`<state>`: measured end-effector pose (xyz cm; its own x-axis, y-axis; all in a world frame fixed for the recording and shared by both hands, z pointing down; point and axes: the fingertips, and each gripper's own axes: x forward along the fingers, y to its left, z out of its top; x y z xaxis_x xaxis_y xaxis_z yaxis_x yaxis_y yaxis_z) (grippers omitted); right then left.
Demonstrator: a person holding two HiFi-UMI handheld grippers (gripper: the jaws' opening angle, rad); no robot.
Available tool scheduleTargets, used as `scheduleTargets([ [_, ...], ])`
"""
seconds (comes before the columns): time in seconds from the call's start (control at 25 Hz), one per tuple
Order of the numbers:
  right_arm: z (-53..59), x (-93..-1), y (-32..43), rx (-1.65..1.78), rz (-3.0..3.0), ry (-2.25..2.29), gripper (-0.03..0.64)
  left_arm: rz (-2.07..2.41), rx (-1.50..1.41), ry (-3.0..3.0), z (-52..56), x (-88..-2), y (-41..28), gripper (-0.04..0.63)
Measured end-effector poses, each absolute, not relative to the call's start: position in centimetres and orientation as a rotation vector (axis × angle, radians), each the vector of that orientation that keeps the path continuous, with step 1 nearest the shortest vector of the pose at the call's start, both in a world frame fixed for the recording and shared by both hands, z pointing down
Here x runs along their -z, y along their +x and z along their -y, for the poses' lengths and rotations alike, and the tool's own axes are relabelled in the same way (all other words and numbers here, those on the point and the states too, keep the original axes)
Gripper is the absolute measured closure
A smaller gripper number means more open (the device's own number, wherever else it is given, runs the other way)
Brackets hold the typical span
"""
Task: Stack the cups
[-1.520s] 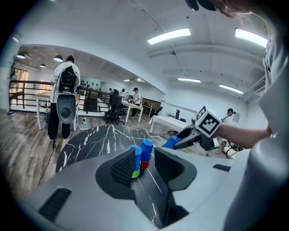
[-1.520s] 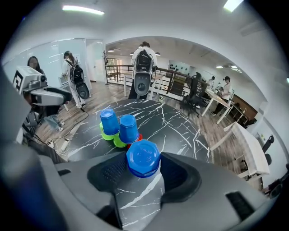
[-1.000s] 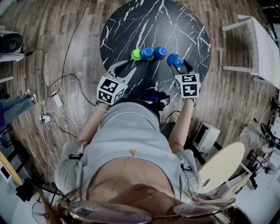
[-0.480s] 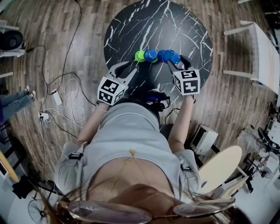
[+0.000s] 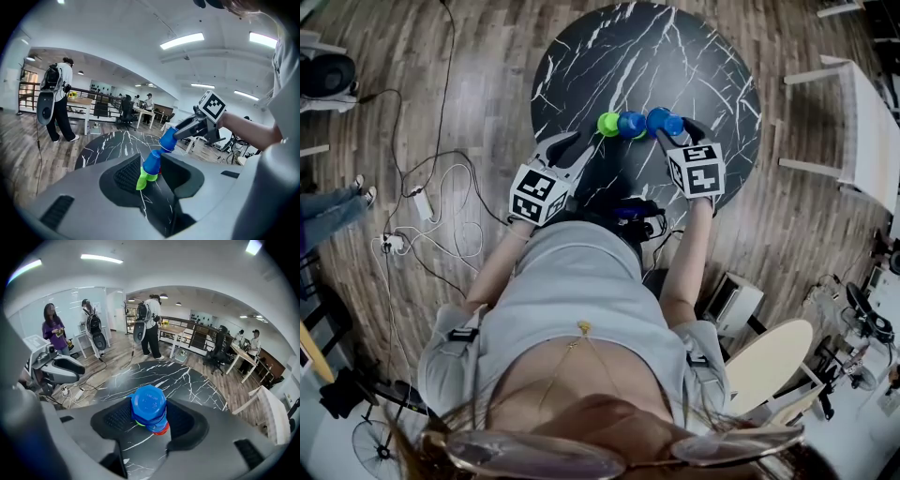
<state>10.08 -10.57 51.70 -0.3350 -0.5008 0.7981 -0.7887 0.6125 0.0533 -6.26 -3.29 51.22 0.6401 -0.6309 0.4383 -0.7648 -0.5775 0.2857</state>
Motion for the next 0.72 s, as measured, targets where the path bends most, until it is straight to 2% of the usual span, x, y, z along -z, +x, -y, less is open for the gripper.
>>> scheduleTargets([
  [0.72, 11.6, -53.6, 9.3, -0.453, 1.94, 0.994, 0.376, 1.102, -0.402, 2.389, 4.2, -51.6, -7.6, 0.463],
])
